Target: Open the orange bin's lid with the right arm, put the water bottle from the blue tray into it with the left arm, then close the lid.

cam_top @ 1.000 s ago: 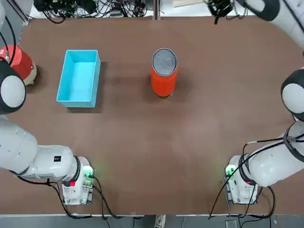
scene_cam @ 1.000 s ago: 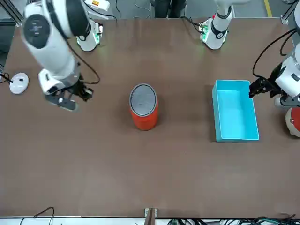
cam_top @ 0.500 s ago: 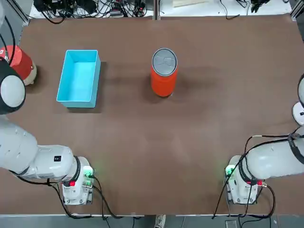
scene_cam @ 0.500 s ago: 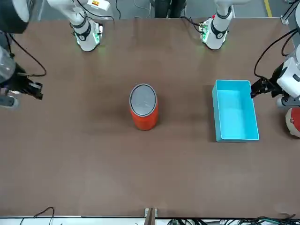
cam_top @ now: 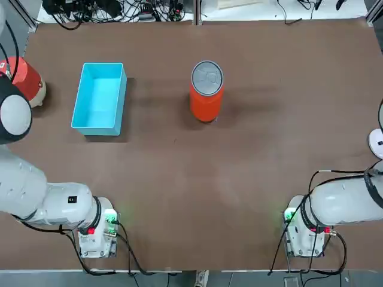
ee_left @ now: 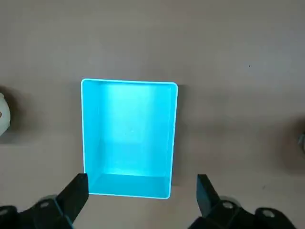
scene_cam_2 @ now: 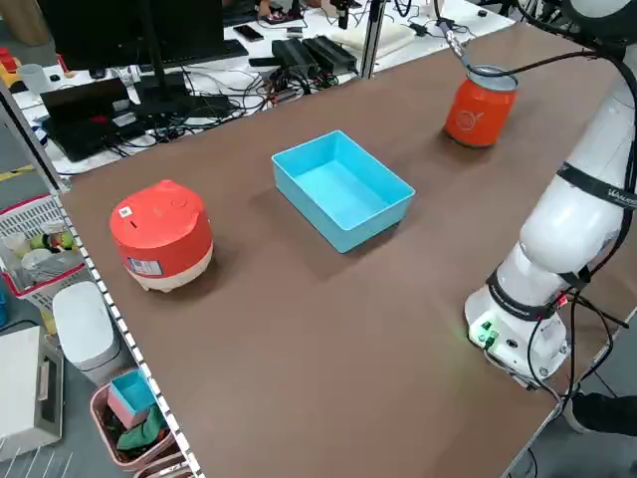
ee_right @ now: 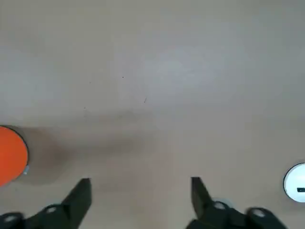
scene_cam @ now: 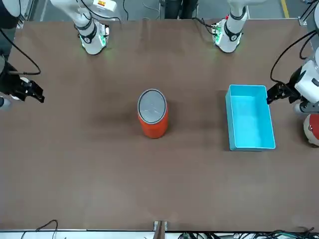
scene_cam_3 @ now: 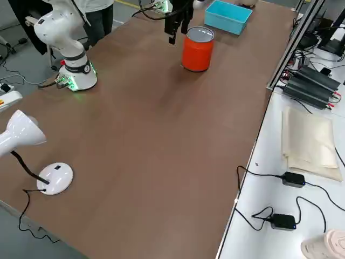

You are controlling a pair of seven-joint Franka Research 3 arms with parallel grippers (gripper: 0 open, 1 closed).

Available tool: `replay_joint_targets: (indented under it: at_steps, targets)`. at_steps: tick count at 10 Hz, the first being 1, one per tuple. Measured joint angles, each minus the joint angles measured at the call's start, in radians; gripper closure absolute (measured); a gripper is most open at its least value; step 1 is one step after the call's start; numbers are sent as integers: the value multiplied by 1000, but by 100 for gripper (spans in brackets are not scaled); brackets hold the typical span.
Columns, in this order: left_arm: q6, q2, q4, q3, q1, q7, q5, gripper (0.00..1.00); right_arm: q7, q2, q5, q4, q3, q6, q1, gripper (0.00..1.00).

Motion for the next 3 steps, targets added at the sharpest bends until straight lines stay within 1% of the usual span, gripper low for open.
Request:
replay_joint_targets:
  at_steps: [3]
  targets:
    - [0,0,0,0,0,0,0,0,-6,-1,0,-1,0,0,-1,0]
